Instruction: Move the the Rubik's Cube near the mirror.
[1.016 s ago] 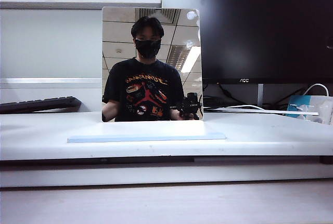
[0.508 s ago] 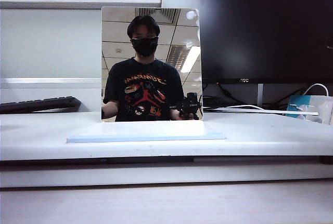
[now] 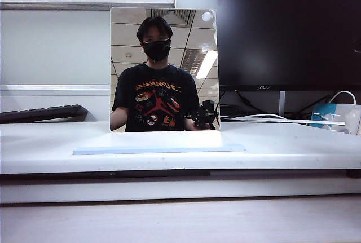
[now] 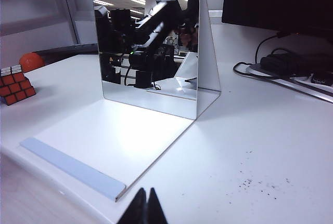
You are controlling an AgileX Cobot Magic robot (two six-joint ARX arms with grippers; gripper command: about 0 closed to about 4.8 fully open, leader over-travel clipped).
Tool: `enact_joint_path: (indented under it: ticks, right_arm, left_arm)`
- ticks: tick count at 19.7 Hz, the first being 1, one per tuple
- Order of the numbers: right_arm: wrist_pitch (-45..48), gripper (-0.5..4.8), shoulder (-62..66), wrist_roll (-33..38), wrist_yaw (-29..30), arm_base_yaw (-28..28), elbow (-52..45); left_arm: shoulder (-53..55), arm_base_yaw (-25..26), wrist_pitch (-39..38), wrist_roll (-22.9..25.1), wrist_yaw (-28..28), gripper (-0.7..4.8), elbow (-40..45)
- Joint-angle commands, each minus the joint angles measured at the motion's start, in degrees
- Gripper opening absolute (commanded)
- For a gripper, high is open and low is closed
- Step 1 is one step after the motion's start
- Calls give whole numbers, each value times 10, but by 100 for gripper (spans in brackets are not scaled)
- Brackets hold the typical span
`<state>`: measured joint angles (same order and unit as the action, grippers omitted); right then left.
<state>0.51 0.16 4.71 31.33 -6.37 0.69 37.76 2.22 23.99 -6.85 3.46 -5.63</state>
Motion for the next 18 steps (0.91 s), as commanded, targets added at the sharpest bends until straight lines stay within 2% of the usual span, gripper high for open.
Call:
enact_joint_path:
  ticks: [1, 6, 7, 8, 9, 10, 12, 15, 16, 18]
  right_arm:
    - [6, -1, 0, 2, 3, 1, -3]
    - [6, -1, 0, 2, 3, 1, -3]
    - [6, -1, 0, 2, 3, 1, -3]
    - [6, -1, 0, 2, 3, 1, -3]
    - [6, -1, 0, 2, 3, 1, -3]
    - [6, -1, 0, 2, 3, 1, -3]
    - [6, -1, 0, 2, 3, 1, -3]
    - [6, -1, 0, 2, 3, 2, -3]
    - [6, -1, 0, 2, 3, 2, -3]
    - [6, -1, 0, 2, 3, 2, -3]
  left_arm:
    - [82, 0, 75, 5, 4, 479, -2]
    - [170, 0, 83, 5, 4, 479, -2]
    - [173, 0, 84, 4, 4, 397, -2]
    - [174, 0, 87, 4, 4, 338, -2]
    - [174, 0, 94, 5, 4, 294, -2]
    - [174, 0, 97, 5, 4, 279, -2]
    - [174, 0, 100, 4, 5, 132, -3]
    - [174, -1, 101, -16, 58, 74, -3]
    - [174, -5, 101, -35, 75, 16, -3]
    - [174, -33, 109, -69, 81, 2, -2]
